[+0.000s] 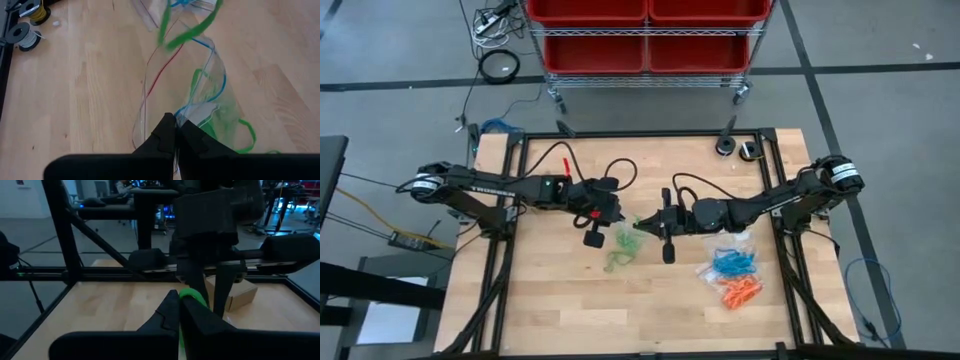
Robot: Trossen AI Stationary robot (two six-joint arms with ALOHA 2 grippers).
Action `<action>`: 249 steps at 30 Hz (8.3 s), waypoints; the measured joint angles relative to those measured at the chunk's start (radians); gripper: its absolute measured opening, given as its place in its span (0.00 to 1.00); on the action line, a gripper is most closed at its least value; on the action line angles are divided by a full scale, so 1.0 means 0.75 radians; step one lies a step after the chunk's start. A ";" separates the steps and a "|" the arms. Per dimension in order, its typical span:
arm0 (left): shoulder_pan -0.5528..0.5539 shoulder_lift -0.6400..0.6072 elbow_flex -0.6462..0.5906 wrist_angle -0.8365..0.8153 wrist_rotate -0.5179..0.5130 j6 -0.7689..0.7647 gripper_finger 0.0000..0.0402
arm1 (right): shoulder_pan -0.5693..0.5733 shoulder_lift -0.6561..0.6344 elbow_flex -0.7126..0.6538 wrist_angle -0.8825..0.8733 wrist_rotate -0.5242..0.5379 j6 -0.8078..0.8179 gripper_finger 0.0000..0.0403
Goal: Sort rubber bands
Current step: Put the green rubber band into the transparent zip bag
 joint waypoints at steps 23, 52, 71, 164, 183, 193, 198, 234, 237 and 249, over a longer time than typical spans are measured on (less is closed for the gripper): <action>0.000 0.000 0.000 0.000 0.000 0.000 0.02 | 0.001 0.000 0.000 -0.061 -0.009 0.196 0.00; -0.001 0.000 0.000 -0.001 0.000 -0.001 0.02 | -0.120 -0.001 0.000 -0.374 -0.174 0.612 0.00; -0.001 0.000 0.000 -0.002 0.000 -0.004 0.02 | -0.165 -0.001 0.001 -0.564 -0.283 0.555 0.12; 0.271 -0.326 -0.497 0.037 0.599 0.035 0.02 | 0.004 0.463 0.200 -0.254 -0.289 0.003 0.00; 0.196 -0.325 -0.591 0.267 0.513 -0.030 0.02 | -0.069 0.203 0.204 -0.327 -0.067 -0.029 0.00; 0.191 -0.323 -0.591 0.331 0.487 -0.030 0.02 | -0.125 0.203 0.204 -0.415 -0.217 0.043 0.00; 0.191 -0.323 -0.591 0.398 0.486 -0.030 0.02 | -0.121 0.203 0.204 -0.445 -0.248 0.083 0.00; 0.191 -0.323 -0.591 0.702 0.447 -0.086 0.02 | -0.074 0.194 0.205 -0.478 -0.123 0.113 0.27; 0.191 -0.323 -0.591 0.679 0.376 -0.086 0.02 | -0.063 0.160 0.205 -0.543 -0.059 0.103 0.30; 0.191 -0.323 -0.590 0.534 0.313 -0.058 0.02 | 0.106 0.126 0.208 -0.757 -0.058 0.133 0.30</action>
